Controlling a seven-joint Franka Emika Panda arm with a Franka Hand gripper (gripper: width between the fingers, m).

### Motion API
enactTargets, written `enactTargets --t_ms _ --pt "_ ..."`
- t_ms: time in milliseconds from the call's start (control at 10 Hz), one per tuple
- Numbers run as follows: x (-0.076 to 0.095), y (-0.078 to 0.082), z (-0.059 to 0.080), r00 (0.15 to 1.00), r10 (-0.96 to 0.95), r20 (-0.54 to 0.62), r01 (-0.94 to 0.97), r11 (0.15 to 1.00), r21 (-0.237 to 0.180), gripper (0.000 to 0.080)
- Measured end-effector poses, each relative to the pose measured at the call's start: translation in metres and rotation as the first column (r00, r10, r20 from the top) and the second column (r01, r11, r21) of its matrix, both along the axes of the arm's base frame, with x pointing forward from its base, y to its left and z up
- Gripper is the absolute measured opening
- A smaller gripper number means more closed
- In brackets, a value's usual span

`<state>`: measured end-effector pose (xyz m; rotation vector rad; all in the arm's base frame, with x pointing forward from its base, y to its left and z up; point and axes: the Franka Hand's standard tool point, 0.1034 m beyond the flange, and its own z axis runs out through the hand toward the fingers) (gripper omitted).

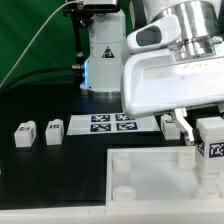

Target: Assemble one leg

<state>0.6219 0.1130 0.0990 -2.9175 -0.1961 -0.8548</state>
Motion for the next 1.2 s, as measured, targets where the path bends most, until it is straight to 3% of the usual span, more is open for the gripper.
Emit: enactTargets --t_ms 400,800,1000,1100,1200 --pt "-0.005 0.000 -0.014 1.000 0.000 -0.020 -0.001 1.000 -0.001 0.0292" --pt "-0.006 -0.001 -0.015 1.000 -0.001 -0.024 0.001 1.000 -0.002 0.0292" --pt "-0.006 -0.001 -0.015 1.000 -0.001 -0.024 0.001 1.000 -0.002 0.0537" --pt "-0.006 -0.001 -0.015 1.000 -0.001 -0.024 0.001 1.000 -0.002 0.0537" --pt "-0.006 -0.001 -0.015 1.000 -0.001 -0.024 0.001 1.000 -0.002 0.0630"
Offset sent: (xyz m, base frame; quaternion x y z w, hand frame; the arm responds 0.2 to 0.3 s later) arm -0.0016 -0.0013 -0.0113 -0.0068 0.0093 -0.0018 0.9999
